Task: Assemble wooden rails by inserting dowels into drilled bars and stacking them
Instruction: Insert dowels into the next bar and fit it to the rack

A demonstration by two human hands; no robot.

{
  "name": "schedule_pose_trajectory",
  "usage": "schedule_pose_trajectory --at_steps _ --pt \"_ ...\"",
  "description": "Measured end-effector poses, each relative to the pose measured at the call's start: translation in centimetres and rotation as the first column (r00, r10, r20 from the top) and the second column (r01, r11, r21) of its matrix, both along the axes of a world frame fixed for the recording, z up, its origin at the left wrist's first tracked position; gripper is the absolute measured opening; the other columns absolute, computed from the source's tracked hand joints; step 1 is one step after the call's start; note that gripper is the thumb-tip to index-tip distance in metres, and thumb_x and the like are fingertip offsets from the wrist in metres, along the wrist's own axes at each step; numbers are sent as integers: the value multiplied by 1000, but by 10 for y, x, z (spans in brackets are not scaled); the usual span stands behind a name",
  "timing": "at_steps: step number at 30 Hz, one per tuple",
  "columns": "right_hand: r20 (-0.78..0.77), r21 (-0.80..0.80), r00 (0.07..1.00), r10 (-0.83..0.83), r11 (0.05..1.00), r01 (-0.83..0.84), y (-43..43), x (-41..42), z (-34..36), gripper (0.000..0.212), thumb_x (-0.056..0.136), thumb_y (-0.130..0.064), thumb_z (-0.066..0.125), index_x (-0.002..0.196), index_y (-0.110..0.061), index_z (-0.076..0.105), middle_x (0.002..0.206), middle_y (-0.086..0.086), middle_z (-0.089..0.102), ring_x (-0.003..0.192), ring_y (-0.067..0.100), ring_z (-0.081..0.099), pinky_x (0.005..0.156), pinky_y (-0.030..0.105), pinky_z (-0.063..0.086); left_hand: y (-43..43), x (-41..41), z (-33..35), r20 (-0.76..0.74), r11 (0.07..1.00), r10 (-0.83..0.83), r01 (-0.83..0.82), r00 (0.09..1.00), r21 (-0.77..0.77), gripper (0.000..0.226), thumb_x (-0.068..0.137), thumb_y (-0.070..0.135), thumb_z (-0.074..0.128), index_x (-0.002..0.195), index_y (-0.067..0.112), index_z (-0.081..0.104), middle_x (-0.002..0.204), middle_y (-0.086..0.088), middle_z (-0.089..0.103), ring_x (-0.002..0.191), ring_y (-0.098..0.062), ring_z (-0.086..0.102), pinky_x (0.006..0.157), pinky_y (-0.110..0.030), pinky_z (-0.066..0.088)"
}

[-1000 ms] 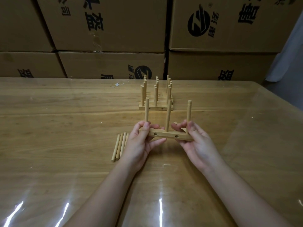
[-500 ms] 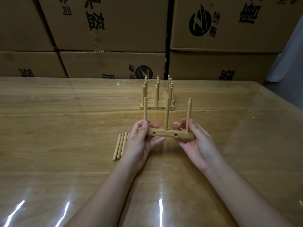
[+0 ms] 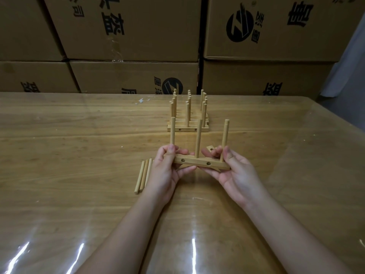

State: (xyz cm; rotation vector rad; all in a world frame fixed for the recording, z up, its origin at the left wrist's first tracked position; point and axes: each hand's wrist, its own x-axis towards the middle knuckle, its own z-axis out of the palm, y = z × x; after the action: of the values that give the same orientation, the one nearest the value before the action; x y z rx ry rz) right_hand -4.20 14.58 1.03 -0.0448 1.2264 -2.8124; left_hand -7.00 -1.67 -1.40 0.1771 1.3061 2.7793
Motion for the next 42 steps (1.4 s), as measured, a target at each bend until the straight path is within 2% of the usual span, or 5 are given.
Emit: schedule_pose_trajectory --at_steps 7,25,30,34,42 --pt "-56 109 995 -77 991 83 -5 5 0 21 85 -23 52 79 -3 58 83 10 64 105 28 64 78 48 56 -1 0 -1 -10 1000 -5 5 1000 -5 18 88 31 53 91 13 56 83 -8 70 82 -21 71 57 -30 58" --pt "-70 92 995 -72 993 78 -1 0 -4 20 87 -23 55 91 -4 60 88 13 65 107 31 63 78 48 55 2 2 3 -10 998 35 -35 999 -46 30 87 37 51 100 11 56 85 -7 70 84 -19 70 61 -30 58" --pt "-72 87 983 -168 981 174 8 -4 1 20 90 -22 52 98 -6 61 81 12 65 101 32 65 72 46 56 7 8 8 -36 983 14 -20 999 -185 53 82 40 55 128 15 46 106 -8 70 95 -24 69 64 -31 58" --pt "-44 127 971 -234 963 237 18 -8 1 22 97 -20 44 101 -6 61 82 12 66 97 30 67 68 43 56 6 13 7 -42 940 94 -102 995 -326 47 76 29 68 120 16 59 107 -8 66 89 -15 69 65 -26 56" --pt "-72 313 954 -290 902 298 21 -13 0 23 99 -22 42 101 -13 62 77 0 67 83 17 69 61 31 55 2 20 5 -39 881 145 -147 989 -450 46 68 36 73 110 19 67 88 0 69 79 -11 66 66 -26 54"
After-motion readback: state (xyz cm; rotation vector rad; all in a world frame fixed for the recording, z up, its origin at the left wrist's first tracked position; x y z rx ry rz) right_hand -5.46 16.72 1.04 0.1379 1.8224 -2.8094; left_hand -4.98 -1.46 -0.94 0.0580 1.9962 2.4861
